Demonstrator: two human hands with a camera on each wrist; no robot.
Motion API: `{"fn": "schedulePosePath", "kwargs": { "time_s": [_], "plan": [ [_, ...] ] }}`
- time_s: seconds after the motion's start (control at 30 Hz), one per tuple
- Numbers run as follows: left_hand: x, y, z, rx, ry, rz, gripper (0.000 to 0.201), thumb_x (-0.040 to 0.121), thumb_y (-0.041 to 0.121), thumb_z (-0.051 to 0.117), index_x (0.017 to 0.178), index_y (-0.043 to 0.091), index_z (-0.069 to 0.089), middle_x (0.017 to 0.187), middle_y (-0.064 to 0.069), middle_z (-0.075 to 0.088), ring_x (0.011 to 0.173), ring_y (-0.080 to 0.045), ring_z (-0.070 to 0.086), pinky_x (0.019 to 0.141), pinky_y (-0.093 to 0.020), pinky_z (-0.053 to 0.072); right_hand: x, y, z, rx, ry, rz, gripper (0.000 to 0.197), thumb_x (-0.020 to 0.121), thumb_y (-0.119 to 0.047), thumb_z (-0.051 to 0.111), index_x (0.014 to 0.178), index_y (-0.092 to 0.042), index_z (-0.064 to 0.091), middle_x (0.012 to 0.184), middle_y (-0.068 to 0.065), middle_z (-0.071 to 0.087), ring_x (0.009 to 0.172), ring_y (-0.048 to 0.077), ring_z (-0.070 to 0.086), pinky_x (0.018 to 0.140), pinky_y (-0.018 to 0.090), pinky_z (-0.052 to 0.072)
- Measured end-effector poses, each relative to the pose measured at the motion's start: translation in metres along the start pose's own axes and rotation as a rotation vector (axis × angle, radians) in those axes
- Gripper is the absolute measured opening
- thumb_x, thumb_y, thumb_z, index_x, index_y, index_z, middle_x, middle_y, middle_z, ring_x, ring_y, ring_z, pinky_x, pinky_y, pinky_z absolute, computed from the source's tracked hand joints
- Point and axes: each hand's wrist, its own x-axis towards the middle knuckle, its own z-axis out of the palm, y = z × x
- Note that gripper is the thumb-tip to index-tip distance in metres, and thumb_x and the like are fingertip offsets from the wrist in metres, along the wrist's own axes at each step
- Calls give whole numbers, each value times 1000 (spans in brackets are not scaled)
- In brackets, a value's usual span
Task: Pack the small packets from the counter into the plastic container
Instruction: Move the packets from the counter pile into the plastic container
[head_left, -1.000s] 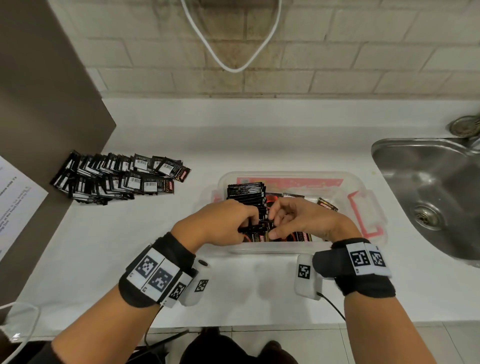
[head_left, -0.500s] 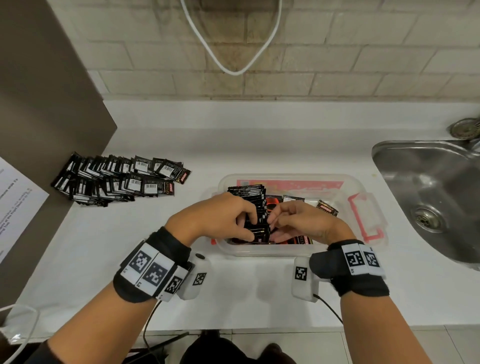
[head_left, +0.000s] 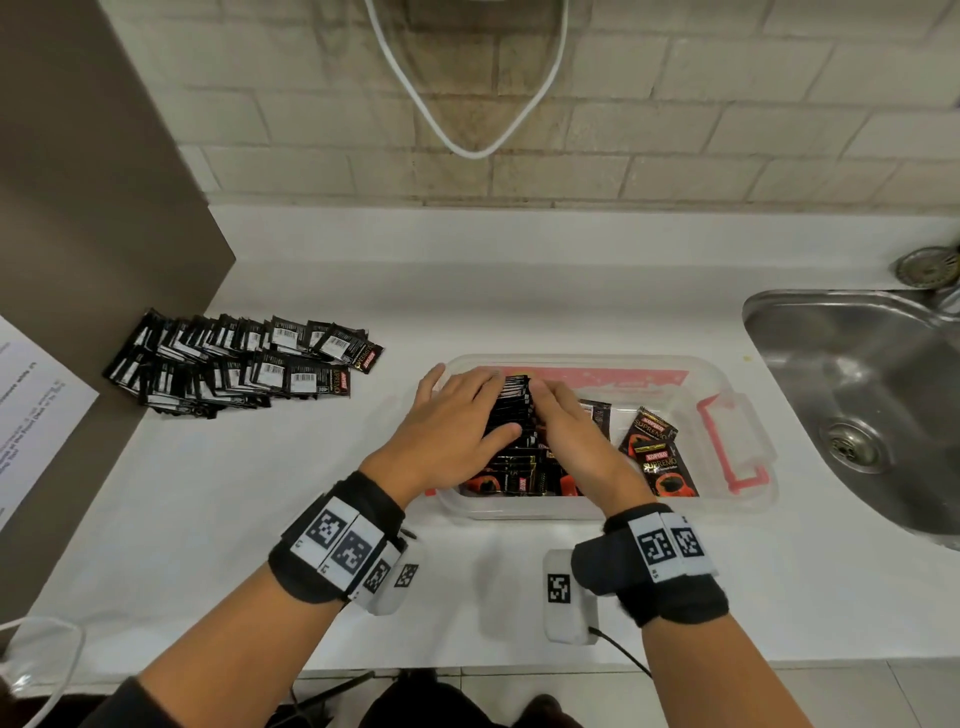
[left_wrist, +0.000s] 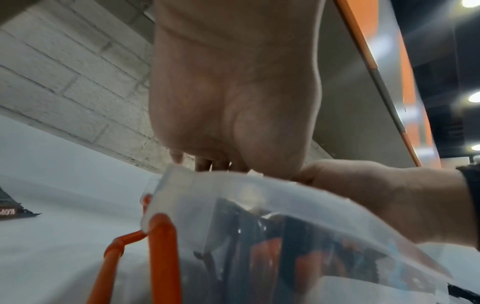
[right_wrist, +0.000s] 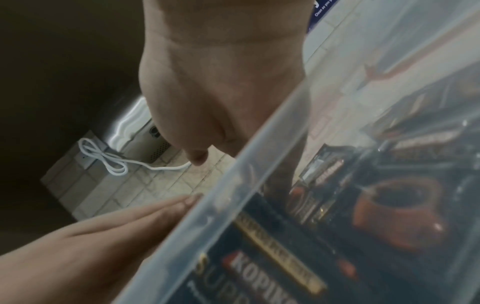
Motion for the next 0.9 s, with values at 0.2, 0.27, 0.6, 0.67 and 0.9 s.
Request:
{"fn": "schedulePosePath", "kwargs": {
  "time_s": [0.2, 0.27, 0.6, 0.67, 0.9],
  "plan": [
    [11, -7, 9, 63, 18, -28, 78, 92, 74, 25, 152, 25, 27, 144, 3, 45, 130, -19, 34, 107, -43, 22, 5, 5, 1, 129, 132, 11, 32, 103, -48, 33, 121, -26, 49, 118, -5, 59, 105, 4, 56, 81, 25, 44],
    [17, -9, 7, 98, 23, -26, 80, 86, 79, 23, 144, 25, 38, 132, 4, 52, 122, -19, 38, 104, -42, 24, 8, 6, 3, 105, 131, -6, 44, 102, -56, 29, 127, -25, 49, 126, -5, 56, 114, 7, 53, 95, 29, 42],
    [39, -8, -1, 143, -85, -13, 56, 96, 64, 27, 120, 26, 60, 102, 3, 57, 98, -18, 46, 93, -41, 24, 19, 14, 3, 272, 63, 34, 61, 103, -57, 22, 121, -17, 65, 119, 6, 68, 115, 18, 61, 100, 33, 44],
    [40, -8, 0, 165, -87, 8, 51, 99, 59, 25, 113, 26, 61, 98, 5, 63, 95, -18, 44, 88, -41, 24, 20, 14, 3, 256, 85, 47, 63, 104, -56, 20, 115, -16, 67, 113, 5, 70, 110, 18, 63, 91, 29, 46],
    [40, -3, 5, 168, -58, 10, 34, 105, 44, 20, 88, 29, 46, 83, 12, 53, 88, -13, 46, 90, -42, 18, 18, 16, 4, 209, 45, 15, 64, 102, -60, 19, 126, -19, 63, 122, -5, 64, 116, 6, 57, 102, 26, 38]
  ]
}}
